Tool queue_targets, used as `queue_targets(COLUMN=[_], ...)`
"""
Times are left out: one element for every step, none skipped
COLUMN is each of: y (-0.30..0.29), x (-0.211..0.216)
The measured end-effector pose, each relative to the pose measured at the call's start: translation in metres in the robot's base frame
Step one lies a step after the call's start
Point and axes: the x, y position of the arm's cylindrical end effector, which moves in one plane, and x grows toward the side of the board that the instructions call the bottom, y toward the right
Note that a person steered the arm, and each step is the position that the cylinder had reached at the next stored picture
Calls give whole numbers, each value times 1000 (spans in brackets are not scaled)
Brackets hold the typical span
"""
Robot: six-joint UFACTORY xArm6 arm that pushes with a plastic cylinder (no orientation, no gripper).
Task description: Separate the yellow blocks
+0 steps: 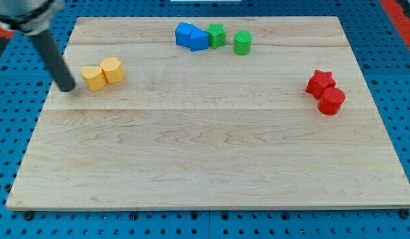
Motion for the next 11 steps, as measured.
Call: queue_targets(y=[48, 55, 84, 136, 148, 118, 80, 73, 71, 71, 95], x=[-31, -46, -53, -85, -81, -49, -59, -74, -74, -74, -74])
